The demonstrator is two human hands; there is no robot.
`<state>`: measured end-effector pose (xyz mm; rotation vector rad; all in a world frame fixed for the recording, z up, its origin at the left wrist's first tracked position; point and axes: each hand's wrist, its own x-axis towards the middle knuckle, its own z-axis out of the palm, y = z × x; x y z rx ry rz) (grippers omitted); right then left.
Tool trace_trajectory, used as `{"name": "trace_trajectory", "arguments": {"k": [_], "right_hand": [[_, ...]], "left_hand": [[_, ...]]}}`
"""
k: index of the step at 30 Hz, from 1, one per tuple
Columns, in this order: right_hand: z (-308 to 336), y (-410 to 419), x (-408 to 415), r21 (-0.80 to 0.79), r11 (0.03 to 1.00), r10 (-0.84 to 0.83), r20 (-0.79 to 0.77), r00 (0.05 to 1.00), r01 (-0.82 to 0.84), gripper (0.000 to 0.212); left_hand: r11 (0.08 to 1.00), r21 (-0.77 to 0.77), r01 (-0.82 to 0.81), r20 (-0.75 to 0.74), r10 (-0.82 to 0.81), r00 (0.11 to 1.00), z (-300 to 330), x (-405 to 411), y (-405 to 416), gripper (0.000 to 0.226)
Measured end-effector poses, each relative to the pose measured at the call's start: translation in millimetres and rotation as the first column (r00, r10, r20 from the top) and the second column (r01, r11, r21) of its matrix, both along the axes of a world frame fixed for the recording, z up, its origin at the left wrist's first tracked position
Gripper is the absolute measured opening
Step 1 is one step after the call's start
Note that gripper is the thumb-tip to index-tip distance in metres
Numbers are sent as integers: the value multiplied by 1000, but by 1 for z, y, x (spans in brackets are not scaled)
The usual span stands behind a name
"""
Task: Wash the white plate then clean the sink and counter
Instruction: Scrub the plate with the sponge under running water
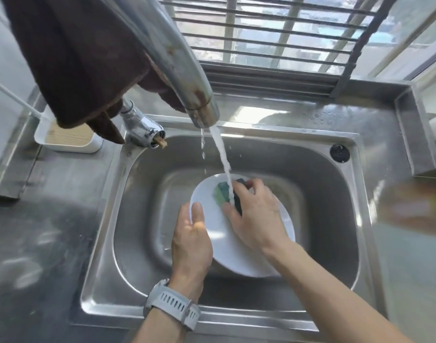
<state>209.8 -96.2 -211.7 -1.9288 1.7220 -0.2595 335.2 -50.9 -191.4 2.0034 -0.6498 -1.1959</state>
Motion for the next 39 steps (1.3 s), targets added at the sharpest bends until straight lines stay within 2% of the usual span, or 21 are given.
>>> {"name": "trace_trajectory", "arguments": {"k": [2, 3, 6, 9, 10, 13, 14, 17, 18, 21, 22, 25, 26, 28, 29, 31, 33, 36, 37, 39], "right_hand": [[2, 9, 10, -3, 993, 116, 47, 992, -116, 51], [-2, 5, 8, -2, 993, 121, 30, 992, -121, 51], [-6, -10, 3, 7, 998, -58, -40, 998, 58, 49], [0, -2, 20, -51, 991, 127, 55, 990, -124, 53], [-3, -5, 21, -58, 988, 147, 43, 988, -145, 54], [-9, -23, 11, -20, 996, -82, -25, 996, 81, 52], [-7, -21, 15, -28, 996, -88, 3, 996, 88, 51], [-4, -6, 28, -87, 990, 118, 81, 990, -111, 52], [-7, -12, 22, -76, 992, 103, 49, 993, -99, 51], [-17, -27, -13, -10, 992, -128, -131, 983, 128, 54], [-14, -21, -19, -6, 995, -98, -148, 984, 98, 54], [-5, 2, -26, 40, 991, 130, -104, 986, -126, 53], [-5, 0, -32, 40, 993, 116, -132, 984, -111, 53], [-2, -3, -41, 15, 1000, -24, -181, 983, 27, 53], [2, 1, -39, 12, 999, -46, -164, 985, 49, 53], [10, 19, -26, 21, 998, 62, -45, 997, -61, 54], [12, 30, -24, 26, 991, 132, -10, 991, -131, 55], [15, 33, -31, -21, 999, -39, -77, 996, 38, 53], [18, 39, -27, -6, 999, -40, -43, 998, 40, 53], [24, 57, -16, 1, 996, 85, 59, 995, -85, 54]], "left_hand": [[1000, -13, -13, -12, 13, 1000, -3, 1, 0, 28], [1000, -9, -10, -11, 10, 1000, -4, 2, 0, 29], [1000, 7, 16, -20, -16, 1000, -2, 2, 3, 34], [1000, -6, -6, -30, 6, 1000, -4, 4, 1, 31], [1000, -5, 0, -26, 0, 1000, -3, 4, 1, 31], [999, 6, 47, -2, -47, 999, 1, 5, 4, 33], [999, -1, 54, 2, -54, 999, 1, 5, 4, 31], [999, -13, 37, 2, -37, 999, -2, 8, 3, 28], [999, -12, 31, -1, -31, 1000, -4, 9, 5, 29], [999, -32, -10, -33, 9, 999, -2, 14, 6, 28], [999, -37, -21, -32, 20, 999, -1, 16, 5, 28], [996, -67, -55, -23, 54, 998, -3, 22, -2, 21], [996, -71, -53, -25, 51, 998, -2, 22, -3, 20], [996, -88, -31, -28, 28, 999, 0, 19, -4, 18], [995, -96, -28, -29, 25, 999, 0, 18, -5, 17], [993, -107, -53, -24, 51, 998, -2, 18, -9, 16], [992, -113, -60, -14, 59, 998, -6, 20, -10, 18], [991, -127, -51, -10, 50, 999, -5, 16, -7, 18], [991, -128, -51, -9, 50, 999, -4, 14, -7, 17], [989, -132, -62, -15, 61, 998, -6, 12, -7, 19]]}}
